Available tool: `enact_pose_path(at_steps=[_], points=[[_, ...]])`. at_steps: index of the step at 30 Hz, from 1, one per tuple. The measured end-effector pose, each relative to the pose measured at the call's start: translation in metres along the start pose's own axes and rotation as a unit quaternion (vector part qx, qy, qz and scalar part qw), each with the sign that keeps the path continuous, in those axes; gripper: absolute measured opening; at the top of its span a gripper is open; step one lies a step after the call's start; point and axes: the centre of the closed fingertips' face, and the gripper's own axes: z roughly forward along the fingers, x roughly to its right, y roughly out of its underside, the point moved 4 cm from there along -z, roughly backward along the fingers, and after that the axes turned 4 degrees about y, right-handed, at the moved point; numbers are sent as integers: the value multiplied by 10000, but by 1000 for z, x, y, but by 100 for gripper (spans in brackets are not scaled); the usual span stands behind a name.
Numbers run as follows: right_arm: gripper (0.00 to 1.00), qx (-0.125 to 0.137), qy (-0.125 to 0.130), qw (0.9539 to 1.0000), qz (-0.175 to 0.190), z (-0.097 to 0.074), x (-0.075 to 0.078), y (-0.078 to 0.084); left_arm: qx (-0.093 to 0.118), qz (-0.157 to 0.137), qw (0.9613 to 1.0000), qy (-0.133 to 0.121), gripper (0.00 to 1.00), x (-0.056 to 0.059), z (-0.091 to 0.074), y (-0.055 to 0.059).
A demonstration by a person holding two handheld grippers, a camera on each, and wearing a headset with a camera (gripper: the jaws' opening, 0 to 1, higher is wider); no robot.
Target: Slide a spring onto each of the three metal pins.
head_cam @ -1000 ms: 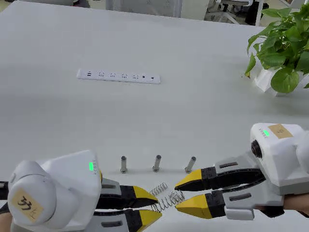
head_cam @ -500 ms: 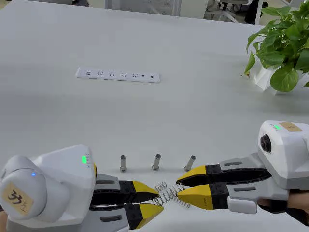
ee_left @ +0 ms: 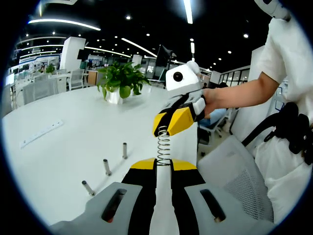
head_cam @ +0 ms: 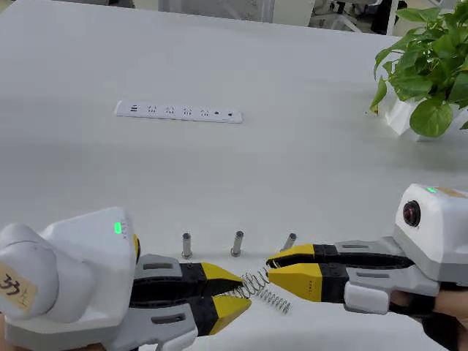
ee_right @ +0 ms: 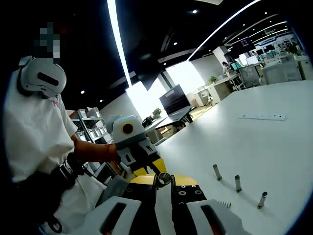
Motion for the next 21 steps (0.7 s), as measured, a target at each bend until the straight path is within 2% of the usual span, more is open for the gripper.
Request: enact_pose_path(at_steps=[9, 21], points=[[6, -21, 7, 10000, -67, 3, -4, -2, 9, -4, 10000, 15, 6, 0, 0, 0], [5, -239, 0, 9991, -344, 4, -8, -6, -4, 11, 10000, 76, 7, 1, 2, -1]])
